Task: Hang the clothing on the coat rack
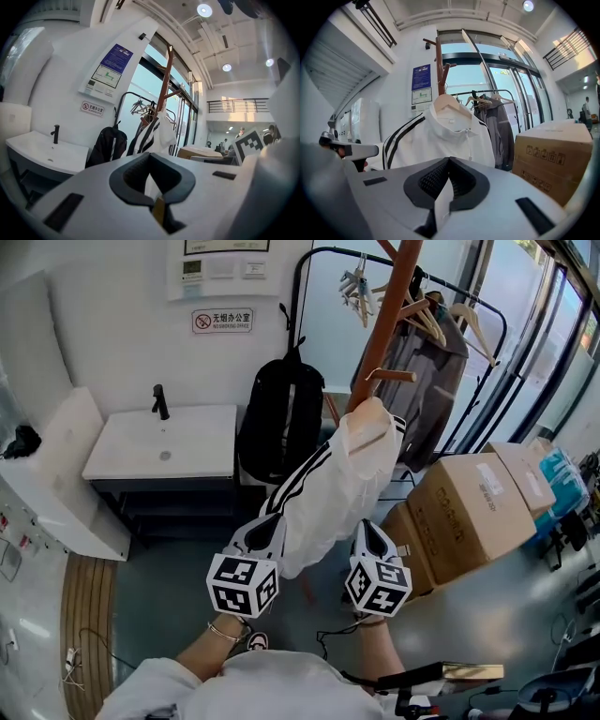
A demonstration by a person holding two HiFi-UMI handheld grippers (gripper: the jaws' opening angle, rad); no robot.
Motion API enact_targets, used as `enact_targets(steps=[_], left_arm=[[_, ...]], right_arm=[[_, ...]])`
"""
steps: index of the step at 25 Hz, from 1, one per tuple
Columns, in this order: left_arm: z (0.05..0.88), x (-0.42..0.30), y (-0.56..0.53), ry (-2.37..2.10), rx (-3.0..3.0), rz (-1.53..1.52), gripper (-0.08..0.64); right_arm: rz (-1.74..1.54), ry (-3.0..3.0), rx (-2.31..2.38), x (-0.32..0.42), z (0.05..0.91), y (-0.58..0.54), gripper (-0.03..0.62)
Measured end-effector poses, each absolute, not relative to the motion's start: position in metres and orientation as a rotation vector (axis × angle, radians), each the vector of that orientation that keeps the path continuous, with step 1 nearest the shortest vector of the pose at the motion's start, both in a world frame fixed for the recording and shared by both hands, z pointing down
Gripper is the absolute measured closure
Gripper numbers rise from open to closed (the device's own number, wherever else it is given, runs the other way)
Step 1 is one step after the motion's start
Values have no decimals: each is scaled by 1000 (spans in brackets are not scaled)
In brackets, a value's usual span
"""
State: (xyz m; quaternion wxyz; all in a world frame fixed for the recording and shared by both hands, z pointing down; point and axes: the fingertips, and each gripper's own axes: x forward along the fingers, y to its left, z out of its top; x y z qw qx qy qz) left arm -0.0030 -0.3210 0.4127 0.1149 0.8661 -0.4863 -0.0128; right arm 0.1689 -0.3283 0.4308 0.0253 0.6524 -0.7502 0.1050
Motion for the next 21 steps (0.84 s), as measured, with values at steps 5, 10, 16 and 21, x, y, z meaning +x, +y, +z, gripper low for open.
enact_targets(steps=[5, 10, 16, 21], left_arm=[[417, 6, -322, -1399, 2550, -36, 552], [418, 8, -323, -1395, 2551, -37, 552], [417, 14, -327, -1404, 2559, -35, 552], [417, 17, -329, -1411, 2552, -31, 552]], right_arm=[[287, -2290, 2039, 180, 425, -326, 571], [288, -2271, 2038, 182, 429, -326, 571], [278, -2268, 2030, 187, 431, -328, 571], [275, -2265, 2022, 192, 430, -330, 571]])
